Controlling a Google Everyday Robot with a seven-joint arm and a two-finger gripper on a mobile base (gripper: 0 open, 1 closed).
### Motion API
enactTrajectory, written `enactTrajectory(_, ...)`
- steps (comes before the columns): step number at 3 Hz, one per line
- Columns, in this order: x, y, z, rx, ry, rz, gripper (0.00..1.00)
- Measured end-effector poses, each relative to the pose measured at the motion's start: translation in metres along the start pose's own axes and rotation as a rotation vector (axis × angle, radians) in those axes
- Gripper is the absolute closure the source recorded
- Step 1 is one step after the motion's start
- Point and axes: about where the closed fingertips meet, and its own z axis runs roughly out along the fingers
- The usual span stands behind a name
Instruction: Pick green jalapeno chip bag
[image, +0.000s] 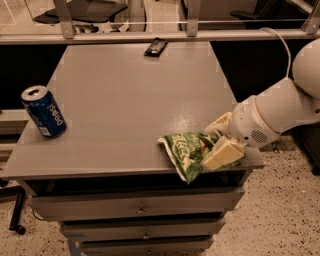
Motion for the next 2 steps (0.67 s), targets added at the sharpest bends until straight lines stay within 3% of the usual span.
enactTrajectory(2, -0.0005, -0.0066, -0.0033, 0.002, -0.015, 0.021, 0.85)
